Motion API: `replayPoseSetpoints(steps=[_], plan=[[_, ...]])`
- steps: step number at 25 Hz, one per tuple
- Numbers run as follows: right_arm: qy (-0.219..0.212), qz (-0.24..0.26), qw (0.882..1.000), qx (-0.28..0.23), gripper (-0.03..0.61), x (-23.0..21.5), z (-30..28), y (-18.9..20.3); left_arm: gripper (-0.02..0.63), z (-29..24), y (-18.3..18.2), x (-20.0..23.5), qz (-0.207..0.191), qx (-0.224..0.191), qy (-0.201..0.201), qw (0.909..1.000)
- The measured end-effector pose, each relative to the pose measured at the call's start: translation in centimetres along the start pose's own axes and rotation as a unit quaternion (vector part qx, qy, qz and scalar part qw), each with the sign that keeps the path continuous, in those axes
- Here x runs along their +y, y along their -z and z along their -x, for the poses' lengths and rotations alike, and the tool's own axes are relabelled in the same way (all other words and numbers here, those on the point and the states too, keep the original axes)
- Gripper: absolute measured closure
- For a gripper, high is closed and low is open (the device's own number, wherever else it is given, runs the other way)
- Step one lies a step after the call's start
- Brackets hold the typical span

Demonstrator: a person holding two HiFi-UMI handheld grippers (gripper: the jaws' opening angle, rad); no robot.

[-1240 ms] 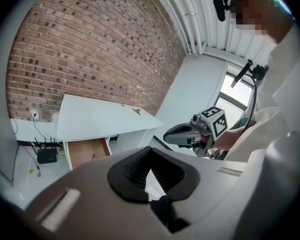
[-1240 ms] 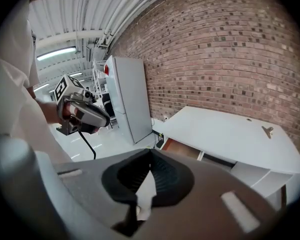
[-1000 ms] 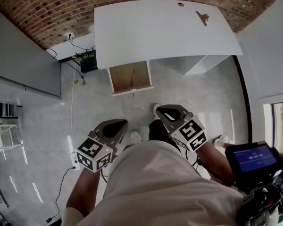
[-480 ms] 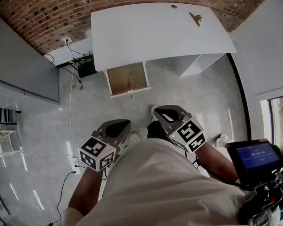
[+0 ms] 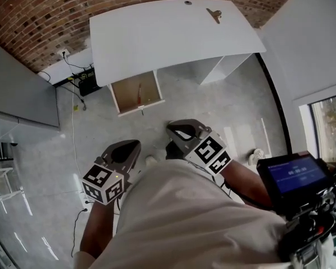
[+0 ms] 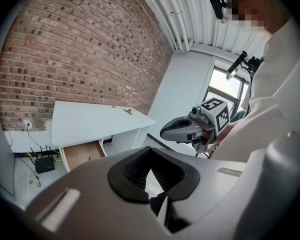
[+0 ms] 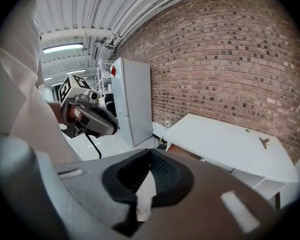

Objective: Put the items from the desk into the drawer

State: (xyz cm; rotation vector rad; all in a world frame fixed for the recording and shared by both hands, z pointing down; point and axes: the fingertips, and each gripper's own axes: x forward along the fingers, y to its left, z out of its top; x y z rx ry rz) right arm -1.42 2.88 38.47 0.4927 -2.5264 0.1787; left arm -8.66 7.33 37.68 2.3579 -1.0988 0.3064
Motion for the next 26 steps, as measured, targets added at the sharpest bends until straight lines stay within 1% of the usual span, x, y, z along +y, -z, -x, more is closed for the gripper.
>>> replayPoseSetpoints(steps=[8, 26], plan=[[-0.006, 0.002, 1.0, 0.002, 0.577, 0.3, -0.2, 0.5, 0.606, -0.5, 0.8, 0.0, 0.007, 0.005, -0.003, 1.0], [0.0, -0.004, 1.0, 0.009, 0.576, 0.0, 0.1, 1.4, 0.607, -1.7, 1.5, 0.4, 0.006, 0.019, 0.002, 0.9998]])
